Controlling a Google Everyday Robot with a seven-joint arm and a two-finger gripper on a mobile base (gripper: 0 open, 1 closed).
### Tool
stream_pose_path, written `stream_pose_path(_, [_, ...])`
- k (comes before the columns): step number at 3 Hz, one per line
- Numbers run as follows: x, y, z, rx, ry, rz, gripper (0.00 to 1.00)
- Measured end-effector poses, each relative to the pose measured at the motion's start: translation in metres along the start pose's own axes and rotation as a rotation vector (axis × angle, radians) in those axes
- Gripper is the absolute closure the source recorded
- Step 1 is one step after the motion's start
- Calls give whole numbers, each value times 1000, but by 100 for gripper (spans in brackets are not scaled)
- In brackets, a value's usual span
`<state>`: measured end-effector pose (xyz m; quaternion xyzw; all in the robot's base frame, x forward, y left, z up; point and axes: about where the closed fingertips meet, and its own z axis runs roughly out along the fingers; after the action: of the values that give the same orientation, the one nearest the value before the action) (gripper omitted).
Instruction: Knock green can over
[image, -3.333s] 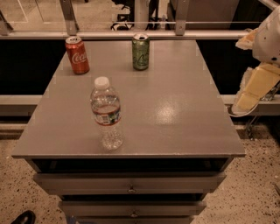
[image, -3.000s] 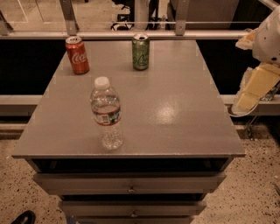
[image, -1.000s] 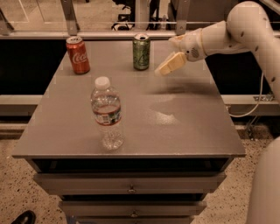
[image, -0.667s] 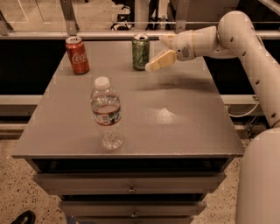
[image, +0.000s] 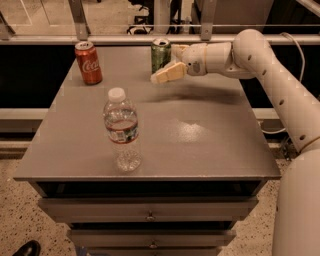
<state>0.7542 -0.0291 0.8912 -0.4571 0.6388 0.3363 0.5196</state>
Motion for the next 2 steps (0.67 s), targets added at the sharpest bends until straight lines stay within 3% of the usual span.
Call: stream_pose_path(2, [-10, 12, 17, -52, -96, -8, 0])
